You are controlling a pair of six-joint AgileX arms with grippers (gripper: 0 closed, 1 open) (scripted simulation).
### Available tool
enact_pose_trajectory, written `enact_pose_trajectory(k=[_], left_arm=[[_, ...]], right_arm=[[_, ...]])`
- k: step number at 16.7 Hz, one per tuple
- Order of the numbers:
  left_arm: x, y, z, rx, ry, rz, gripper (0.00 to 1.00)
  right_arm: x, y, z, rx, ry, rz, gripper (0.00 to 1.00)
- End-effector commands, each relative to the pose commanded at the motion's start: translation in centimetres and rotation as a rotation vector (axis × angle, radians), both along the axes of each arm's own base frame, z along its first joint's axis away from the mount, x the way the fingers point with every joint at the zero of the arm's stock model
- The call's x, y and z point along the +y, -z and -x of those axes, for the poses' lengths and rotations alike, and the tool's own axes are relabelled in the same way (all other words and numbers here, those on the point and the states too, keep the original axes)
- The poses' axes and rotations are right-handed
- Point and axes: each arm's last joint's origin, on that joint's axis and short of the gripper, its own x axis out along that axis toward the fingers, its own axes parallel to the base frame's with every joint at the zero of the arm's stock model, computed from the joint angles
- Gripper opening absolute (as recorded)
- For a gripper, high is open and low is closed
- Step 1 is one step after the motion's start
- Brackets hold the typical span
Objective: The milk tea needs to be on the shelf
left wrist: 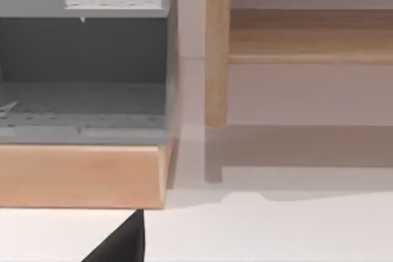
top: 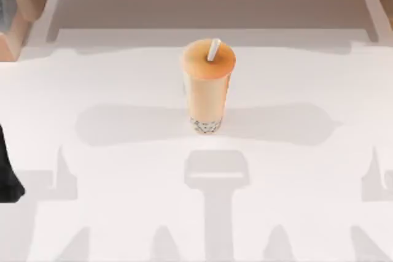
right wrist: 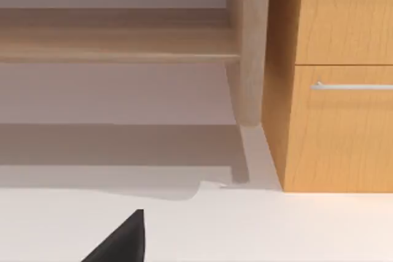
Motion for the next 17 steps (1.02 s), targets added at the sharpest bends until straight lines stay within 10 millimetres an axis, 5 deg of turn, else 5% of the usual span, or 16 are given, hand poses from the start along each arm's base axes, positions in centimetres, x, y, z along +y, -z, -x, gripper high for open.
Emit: enact_pose_trajectory(k=[4,10,14,17], left_arm=[[-0.2,-0.5,-0.1,-0.012,0.003,0.002,1.0],[-2.1,-4.5,-2.2,-0.067,0.015,0.019,1.0],[-5.6,-6.4,-5.9,-0.067,0.016,0.033,1.0],[-10.1,-6.1,-8.9,-0.05,0.015,0.035,1.0]], right_arm=[[0.0,0.0,0.0,0.0,0.0,0.0,1.0],[0.0,0.0,0.0,0.0,0.0,0.0,1.0],[0.0,0.0,0.0,0.0,0.0,0.0,1.0],[0.0,0.0,0.0,0.0,0.0,0.0,1.0]])
